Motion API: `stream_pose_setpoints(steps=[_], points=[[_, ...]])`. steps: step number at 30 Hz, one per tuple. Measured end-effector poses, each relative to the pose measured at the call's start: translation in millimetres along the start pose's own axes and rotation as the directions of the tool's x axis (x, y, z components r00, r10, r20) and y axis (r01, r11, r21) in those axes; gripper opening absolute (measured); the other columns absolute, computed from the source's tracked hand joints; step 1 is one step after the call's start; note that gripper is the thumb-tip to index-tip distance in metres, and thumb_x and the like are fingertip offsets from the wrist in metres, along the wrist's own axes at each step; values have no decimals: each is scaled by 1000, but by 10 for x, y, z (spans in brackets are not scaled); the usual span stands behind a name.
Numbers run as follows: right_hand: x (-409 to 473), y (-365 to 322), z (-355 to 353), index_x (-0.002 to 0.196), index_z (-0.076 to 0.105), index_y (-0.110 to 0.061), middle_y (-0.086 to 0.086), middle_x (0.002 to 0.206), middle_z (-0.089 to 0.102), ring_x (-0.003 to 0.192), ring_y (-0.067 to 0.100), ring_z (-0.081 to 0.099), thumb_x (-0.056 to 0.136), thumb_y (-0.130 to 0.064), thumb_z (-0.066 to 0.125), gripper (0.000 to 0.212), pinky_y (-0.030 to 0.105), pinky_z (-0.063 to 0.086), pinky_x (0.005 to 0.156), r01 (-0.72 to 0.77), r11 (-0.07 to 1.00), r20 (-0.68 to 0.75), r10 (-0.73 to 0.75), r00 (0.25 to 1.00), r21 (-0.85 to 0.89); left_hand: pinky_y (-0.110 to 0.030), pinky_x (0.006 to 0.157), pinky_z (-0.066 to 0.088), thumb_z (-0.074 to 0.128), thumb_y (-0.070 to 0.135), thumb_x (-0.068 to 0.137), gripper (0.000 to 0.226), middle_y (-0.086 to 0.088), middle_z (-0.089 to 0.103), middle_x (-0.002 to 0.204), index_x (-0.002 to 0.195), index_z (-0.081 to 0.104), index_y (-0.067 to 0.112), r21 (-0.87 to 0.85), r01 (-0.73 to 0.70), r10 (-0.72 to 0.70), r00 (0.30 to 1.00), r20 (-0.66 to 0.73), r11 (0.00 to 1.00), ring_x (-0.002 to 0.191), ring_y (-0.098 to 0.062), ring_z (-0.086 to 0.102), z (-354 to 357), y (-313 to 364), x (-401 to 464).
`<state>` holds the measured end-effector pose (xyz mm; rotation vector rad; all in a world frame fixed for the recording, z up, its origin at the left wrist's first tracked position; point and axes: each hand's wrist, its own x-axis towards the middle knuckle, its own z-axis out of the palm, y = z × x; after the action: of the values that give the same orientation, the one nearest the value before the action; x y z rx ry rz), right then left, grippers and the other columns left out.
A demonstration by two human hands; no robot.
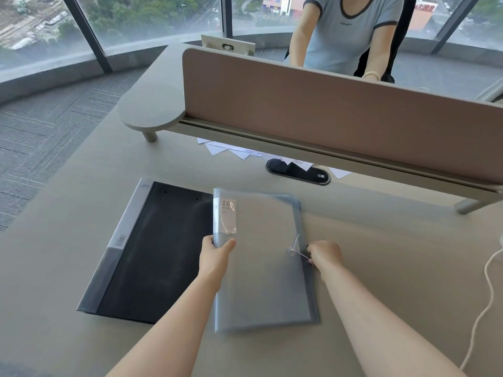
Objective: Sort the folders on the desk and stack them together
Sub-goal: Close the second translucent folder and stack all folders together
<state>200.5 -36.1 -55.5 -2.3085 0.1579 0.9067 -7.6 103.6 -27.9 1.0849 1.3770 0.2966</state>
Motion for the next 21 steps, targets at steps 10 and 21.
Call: stream_pose_setpoints(steps=[10,21], points=[[-316,165,-242,91,67,-9,10,75,63,59,22,53,87,-12,61,7,30,44,58,109,971,10,-114,993,210,-55,91,56,70,22,89,23,-17,67,113,106,55,18,-72,-80,88,990,112,994,89,-27,66,21,140,-283],[-403,363,-254,95,64,-17,0,81,62,78,25,60,83,-20,71,14,46,55,84,250,961,176,-268,947,118,-56,88,57,78,25,77,37,-13,72,108,108,58,25,-48,-137,137,990,16,989,100,-36,71,-208,226,-847]])
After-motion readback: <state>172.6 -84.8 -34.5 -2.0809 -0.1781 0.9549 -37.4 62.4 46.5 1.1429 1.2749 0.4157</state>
